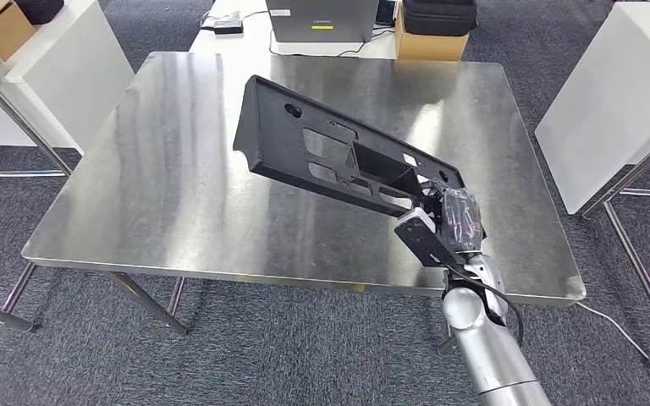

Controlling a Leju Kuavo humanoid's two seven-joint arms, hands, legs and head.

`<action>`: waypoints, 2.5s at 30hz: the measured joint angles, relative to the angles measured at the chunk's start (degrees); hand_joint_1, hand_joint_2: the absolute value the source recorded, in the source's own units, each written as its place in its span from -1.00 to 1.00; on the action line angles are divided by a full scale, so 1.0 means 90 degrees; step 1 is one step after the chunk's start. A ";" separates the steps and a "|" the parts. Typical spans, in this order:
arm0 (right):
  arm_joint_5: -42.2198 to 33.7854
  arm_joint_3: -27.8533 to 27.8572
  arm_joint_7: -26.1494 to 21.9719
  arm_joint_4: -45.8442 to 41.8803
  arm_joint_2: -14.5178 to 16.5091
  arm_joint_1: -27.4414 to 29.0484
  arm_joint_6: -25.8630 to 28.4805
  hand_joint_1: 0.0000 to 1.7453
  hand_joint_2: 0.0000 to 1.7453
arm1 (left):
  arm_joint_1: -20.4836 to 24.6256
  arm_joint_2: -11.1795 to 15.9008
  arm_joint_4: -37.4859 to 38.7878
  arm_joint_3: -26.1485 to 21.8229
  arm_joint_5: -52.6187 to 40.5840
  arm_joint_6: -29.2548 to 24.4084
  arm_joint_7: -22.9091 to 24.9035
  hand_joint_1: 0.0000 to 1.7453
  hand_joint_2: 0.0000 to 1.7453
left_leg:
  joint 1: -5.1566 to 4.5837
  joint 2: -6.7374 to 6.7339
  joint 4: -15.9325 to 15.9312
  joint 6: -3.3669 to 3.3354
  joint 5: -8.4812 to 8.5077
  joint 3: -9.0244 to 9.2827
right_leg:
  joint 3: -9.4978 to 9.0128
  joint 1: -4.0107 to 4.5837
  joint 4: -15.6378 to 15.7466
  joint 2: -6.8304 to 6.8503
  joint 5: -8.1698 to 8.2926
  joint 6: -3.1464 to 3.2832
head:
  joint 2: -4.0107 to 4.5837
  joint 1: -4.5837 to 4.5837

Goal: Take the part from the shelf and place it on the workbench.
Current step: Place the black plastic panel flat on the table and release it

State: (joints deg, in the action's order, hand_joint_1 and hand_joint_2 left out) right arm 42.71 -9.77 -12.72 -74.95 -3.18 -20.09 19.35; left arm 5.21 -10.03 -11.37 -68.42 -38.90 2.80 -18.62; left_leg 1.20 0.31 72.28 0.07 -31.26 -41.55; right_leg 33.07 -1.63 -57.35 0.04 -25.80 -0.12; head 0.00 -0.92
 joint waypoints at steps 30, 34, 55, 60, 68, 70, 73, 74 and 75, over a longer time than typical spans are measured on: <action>0.4149 -0.0213 0.1993 0.2252 -0.0044 -0.1463 0.0392 1.00 1.00 | 0.0086 0.0036 0.0002 -0.0010 -0.0069 0.0067 0.0019 -1.00 1.00 | -0.0005 0.0008 0.0211 0.0004 -0.0121 -0.0104 | -0.0019 0.0026 0.0117 0.0003 0.0083 0.0033 | 0.0000 0.0017; 0.4912 -0.0256 0.2510 0.2862 -0.0063 -0.1731 0.0507 1.00 1.00 | 0.0094 0.0059 0.0001 -0.0010 -0.0077 0.0066 0.0021 -1.00 1.00 | 0.0047 -0.0012 -0.1378 0.0011 0.0722 0.0585 | -0.0075 0.0039 0.0096 -0.0018 0.0007 -0.0073 | 0.0000 0.0014; 0.5255 -0.0095 0.3313 0.5160 -0.0364 -0.2206 0.0720 -1.00 -1.00 | 0.0088 0.0070 0.0001 -0.0058 -0.0097 0.0145 0.0427 -1.00 -1.00 | -0.0132 0.0052 -0.1618 -0.0222 0.0751 0.0684 | -0.0102 0.0078 0.0166 0.0012 0.0010 -0.0233 | 0.0000 0.0047; 0.5249 -0.0092 0.3235 0.5300 -0.0259 -0.2270 0.0688 -1.00 -1.00 | 0.0088 0.0069 0.0001 -0.0128 -0.0069 0.0140 0.0466 -1.00 -1.00 | -0.0116 0.0050 -0.1619 -0.0222 0.0752 0.0691 | -0.0102 0.0083 0.0164 0.0012 0.0010 -0.0233 | 0.0000 0.0046; 0.4898 0.0239 0.2399 0.5341 -0.0027 -0.2277 0.0586 -1.00 -1.00 | 0.0089 0.0066 0.0001 -0.0179 -0.0065 0.0131 0.0460 -1.00 -1.00 | -0.0111 0.0041 -0.1620 -0.0222 0.0753 0.0692 | -0.0103 0.0100 0.0157 0.0010 0.0010 -0.0233 | 0.0000 0.0047; 0.4579 0.0416 0.1897 0.5278 0.0086 -0.2267 0.0560 -1.00 -1.00 | 0.0089 0.0066 0.0001 -0.0191 -0.0062 0.0131 0.0458 -1.00 -1.00 | -0.0111 0.0038 -0.1620 -0.0222 0.0753 0.0692 | -0.0103 0.0100 0.0157 0.0009 0.0010 -0.0233 | 0.0000 0.0047; 0.3902 0.0661 0.1049 0.4922 0.0288 -0.2187 0.0393 -1.00 -1.00 | 0.0089 0.0066 0.0002 -0.0219 -0.0056 0.0126 0.0455 -1.00 -1.00 | -0.0111 0.0030 -0.1620 -0.0222 0.0753 0.0693 | -0.0103 0.0100 0.0157 0.0007 0.0010 -0.0233 | 0.0000 0.0047; 0.3678 0.0707 0.0819 0.4735 0.0355 -0.2123 0.0317 -1.00 -1.00 | 0.0089 0.0066 0.0002 -0.0233 -0.0054 0.0124 0.0455 -1.00 -1.00 | -0.0111 0.0030 -0.1620 -0.0222 0.0753 0.0694 | -0.0103 0.0100 0.0157 0.0006 0.0010 -0.0233 | 0.0000 0.0047; 0.3483 0.0732 0.0633 0.4485 0.0417 -0.2032 0.0254 -1.00 -1.00 | 0.0089 0.0066 0.0001 -0.0247 -0.0054 0.0122 0.0454 -1.00 -1.00 | -0.0111 0.0030 -0.1620 -0.0222 0.0753 0.0695 | -0.0103 0.0100 0.0157 0.0006 0.0010 -0.0232 | 0.0000 0.0047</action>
State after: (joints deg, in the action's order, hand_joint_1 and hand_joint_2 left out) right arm 74.06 -3.18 -7.03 -34.59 0.57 -38.37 21.64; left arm 6.01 -9.44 -11.35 -70.65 -39.39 3.90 -14.53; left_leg 0.20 0.58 57.70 -1.92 -24.48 -35.29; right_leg 32.15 -0.73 -55.93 0.09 -25.71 -2.22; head 0.00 -0.50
